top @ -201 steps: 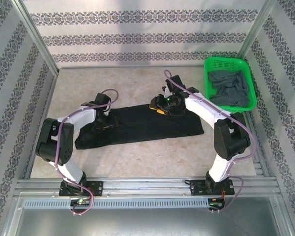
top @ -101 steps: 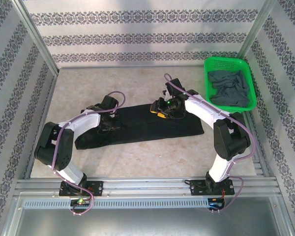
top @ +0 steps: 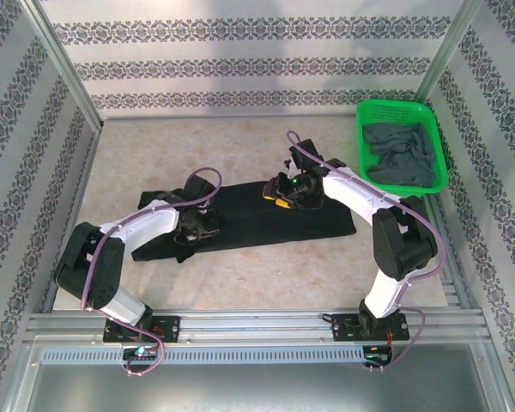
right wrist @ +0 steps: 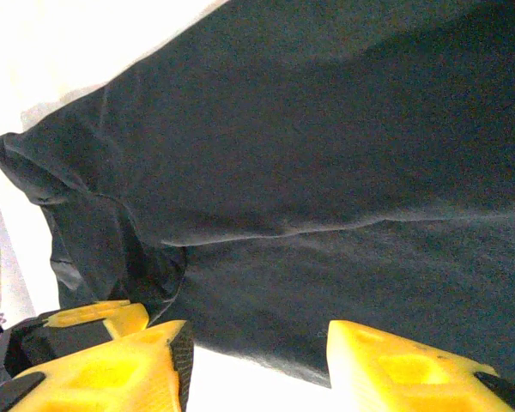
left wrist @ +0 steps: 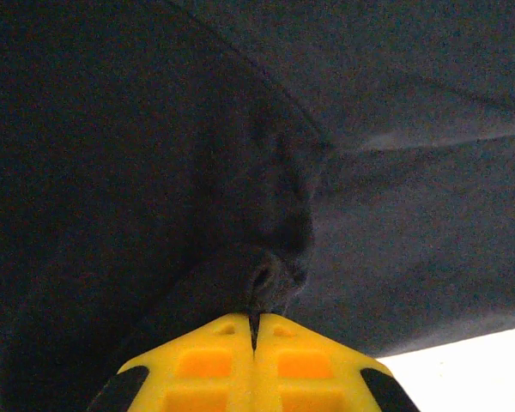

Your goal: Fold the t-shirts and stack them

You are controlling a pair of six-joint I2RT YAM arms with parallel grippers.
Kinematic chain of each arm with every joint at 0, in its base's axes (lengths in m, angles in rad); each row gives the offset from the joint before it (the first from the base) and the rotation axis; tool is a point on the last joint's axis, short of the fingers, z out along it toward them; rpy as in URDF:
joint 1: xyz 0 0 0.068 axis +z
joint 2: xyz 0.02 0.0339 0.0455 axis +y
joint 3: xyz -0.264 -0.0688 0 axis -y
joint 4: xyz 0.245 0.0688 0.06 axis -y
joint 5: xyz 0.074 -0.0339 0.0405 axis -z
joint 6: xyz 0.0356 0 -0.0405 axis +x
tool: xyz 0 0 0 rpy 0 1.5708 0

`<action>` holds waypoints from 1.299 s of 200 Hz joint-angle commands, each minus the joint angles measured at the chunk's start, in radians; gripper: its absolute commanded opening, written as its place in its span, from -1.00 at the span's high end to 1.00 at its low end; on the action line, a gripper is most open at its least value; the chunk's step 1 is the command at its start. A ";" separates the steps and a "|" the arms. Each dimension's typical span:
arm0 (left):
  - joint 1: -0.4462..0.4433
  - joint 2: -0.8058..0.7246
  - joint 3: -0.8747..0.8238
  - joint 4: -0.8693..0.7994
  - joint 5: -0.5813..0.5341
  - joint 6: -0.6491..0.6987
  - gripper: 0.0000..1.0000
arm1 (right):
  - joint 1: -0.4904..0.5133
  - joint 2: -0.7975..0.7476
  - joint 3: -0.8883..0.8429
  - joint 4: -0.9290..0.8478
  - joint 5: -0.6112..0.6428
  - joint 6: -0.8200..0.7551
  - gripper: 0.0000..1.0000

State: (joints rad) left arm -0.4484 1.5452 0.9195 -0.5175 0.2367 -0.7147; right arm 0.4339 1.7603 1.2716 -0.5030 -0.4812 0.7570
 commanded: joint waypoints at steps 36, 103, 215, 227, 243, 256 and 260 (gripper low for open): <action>-0.020 -0.023 0.047 -0.115 0.053 -0.044 0.03 | -0.006 -0.023 -0.024 0.015 -0.019 0.020 0.07; 0.075 -0.047 0.069 -0.114 -0.051 -0.070 0.12 | 0.016 -0.012 -0.023 0.019 -0.014 0.018 0.09; -0.020 0.117 -0.029 0.134 0.162 -0.205 0.72 | 0.026 -0.035 -0.045 0.043 -0.014 0.034 0.09; -0.019 0.079 -0.030 0.133 0.157 -0.199 0.69 | 0.026 -0.035 -0.044 0.042 -0.014 0.033 0.09; -0.019 0.001 -0.028 0.095 0.112 -0.180 0.59 | 0.026 -0.038 -0.044 0.042 -0.014 0.033 0.09; -0.017 -0.084 -0.030 0.042 0.044 -0.166 0.40 | 0.027 -0.040 -0.045 0.042 -0.014 0.030 0.09; -0.015 -0.113 -0.034 0.026 0.024 -0.166 0.32 | 0.026 -0.041 -0.047 0.044 -0.014 0.030 0.09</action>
State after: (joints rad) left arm -0.4629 1.5883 0.8871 -0.4335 0.3477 -0.8890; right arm 0.4545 1.7599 1.2346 -0.4686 -0.4877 0.7830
